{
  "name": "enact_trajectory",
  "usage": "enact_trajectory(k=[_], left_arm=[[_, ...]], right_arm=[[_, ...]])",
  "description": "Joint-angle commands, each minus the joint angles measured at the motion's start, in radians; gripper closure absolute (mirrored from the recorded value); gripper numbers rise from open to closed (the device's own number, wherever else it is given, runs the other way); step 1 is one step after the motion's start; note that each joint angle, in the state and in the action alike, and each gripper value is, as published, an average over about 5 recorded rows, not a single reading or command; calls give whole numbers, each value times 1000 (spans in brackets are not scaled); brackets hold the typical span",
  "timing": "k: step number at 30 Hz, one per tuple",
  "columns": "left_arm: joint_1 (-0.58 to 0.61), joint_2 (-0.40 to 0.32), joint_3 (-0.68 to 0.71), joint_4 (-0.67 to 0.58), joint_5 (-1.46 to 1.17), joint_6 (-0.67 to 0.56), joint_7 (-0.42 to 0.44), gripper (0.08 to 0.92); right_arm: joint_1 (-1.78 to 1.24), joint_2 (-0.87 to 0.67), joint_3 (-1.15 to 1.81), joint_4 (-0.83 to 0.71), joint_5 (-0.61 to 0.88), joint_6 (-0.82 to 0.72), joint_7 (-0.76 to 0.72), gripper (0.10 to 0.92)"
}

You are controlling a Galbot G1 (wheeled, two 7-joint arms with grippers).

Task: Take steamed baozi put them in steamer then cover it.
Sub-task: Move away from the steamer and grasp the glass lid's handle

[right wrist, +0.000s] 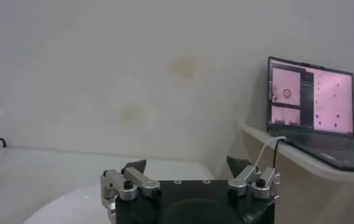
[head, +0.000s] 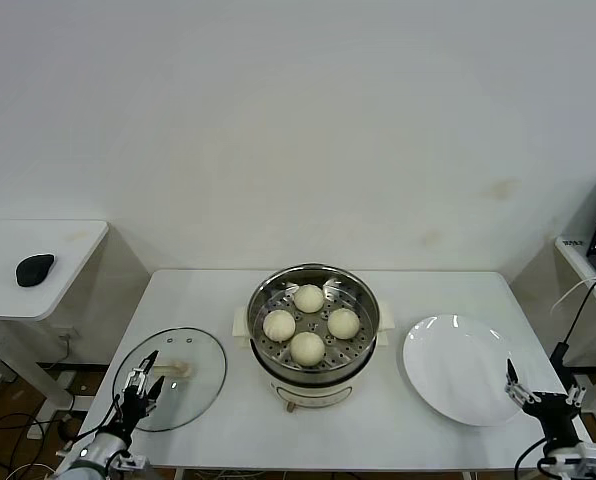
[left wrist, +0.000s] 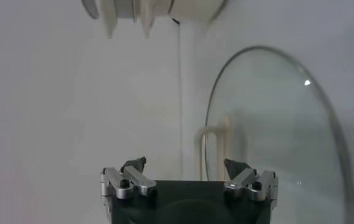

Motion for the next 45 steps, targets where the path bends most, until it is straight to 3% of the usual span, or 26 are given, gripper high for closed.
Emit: enact_trajectory(k=[1,20,37,45], left_arm=[[-123,23,48,79,30,11,18,177],[-214,-8,103,181,-5,26,28,189],[-185,-26,93,180,-69,25,-22,657],[-136,-21,55,76,-105,40,-66,850]], right_arm=[[-7,12,6,-4,0,2,1,203],[-4,16,-4,-28,-14,11,-1,203],[-3,17,-20,-33,-26,14,-3,203],[-3,17,-41,-27,-40,19,-5,203]])
